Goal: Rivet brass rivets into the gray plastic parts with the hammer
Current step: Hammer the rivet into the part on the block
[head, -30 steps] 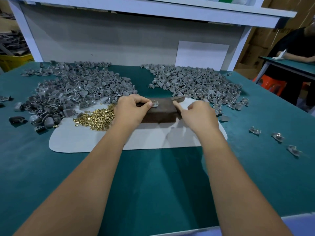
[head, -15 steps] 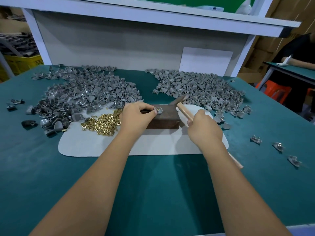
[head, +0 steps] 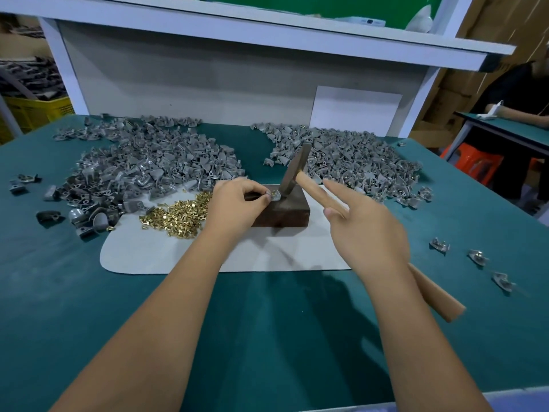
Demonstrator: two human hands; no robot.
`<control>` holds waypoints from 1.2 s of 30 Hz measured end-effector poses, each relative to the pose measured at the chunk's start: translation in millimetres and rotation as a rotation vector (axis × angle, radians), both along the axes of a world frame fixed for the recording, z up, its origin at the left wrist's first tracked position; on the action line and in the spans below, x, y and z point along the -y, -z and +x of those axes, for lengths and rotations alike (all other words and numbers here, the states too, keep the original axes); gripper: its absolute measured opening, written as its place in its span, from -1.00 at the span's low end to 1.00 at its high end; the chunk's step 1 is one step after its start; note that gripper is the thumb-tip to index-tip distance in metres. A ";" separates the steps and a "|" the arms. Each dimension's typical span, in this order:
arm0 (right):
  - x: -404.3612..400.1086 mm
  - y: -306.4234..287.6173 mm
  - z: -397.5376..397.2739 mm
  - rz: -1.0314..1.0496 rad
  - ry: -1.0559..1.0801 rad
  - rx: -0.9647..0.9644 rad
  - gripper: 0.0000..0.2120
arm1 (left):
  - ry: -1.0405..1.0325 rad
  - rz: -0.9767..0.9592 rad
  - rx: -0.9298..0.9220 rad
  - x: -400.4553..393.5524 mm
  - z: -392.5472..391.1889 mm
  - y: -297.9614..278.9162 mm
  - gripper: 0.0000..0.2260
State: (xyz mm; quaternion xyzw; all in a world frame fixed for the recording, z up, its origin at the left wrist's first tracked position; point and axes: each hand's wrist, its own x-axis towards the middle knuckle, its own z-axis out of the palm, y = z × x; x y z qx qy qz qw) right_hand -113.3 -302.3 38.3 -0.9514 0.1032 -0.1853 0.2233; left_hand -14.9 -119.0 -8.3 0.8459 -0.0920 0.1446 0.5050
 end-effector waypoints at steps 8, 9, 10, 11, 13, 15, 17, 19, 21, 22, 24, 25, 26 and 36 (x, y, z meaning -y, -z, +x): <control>-6.3 -20.2 -4.4 -0.041 -0.049 0.052 -0.62 | 0.023 -0.046 0.034 0.8 0.6 1.6 -0.95; -6.3 -22.8 -4.6 -0.048 -0.055 0.045 -0.63 | 0.025 -0.074 0.030 0.9 0.0 1.5 -0.95; -6.5 -25.0 -4.6 -0.060 -0.058 0.039 -0.63 | 0.028 -0.100 0.029 1.1 -0.8 1.3 -0.93; -6.9 -26.6 -4.7 -0.072 -0.059 0.036 -0.62 | 0.032 -0.123 0.033 1.1 -1.5 1.2 -0.91; -8.2 -27.6 -5.3 -0.082 -0.056 0.045 -0.62 | 0.047 -0.161 0.047 1.5 -3.2 1.3 -0.85; -9.5 -25.4 -6.6 -0.084 -0.052 0.064 -0.61 | 0.055 -0.175 0.055 1.7 -3.9 2.0 -0.83; -10.1 -23.1 -7.9 -0.085 -0.043 0.077 -0.61 | 0.040 -0.166 0.053 2.3 -3.4 2.5 -0.82; -9.7 -22.1 -8.2 -0.086 -0.038 0.078 -0.61 | 0.025 -0.150 0.052 3.2 -2.7 2.2 -0.78; -9.6 -21.9 -8.3 -0.098 -0.040 0.067 -0.61 | 0.016 -0.139 0.046 3.4 -2.6 2.2 -0.74; -9.1 -22.1 -8.3 -0.104 -0.043 0.064 -0.61 | 0.015 -0.138 0.047 3.4 -2.6 2.4 -0.73; -7.3 -22.4 -7.7 -0.099 -0.047 0.072 -0.61 | 0.017 -0.135 0.050 2.8 -2.1 2.8 -0.77; -6.4 -22.3 -7.2 -0.088 -0.044 0.084 -0.61 | 0.015 -0.129 0.048 2.7 -1.8 3.0 -0.79; -5.8 -21.7 -6.7 -0.082 -0.035 0.099 -0.61 | 0.010 -0.118 0.047 2.7 -1.5 2.9 -0.81; -5.0 -12.6 -6.0 -0.152 -0.007 0.110 -0.59 | -0.019 -0.053 0.008 -0.4 1.9 0.0 -0.97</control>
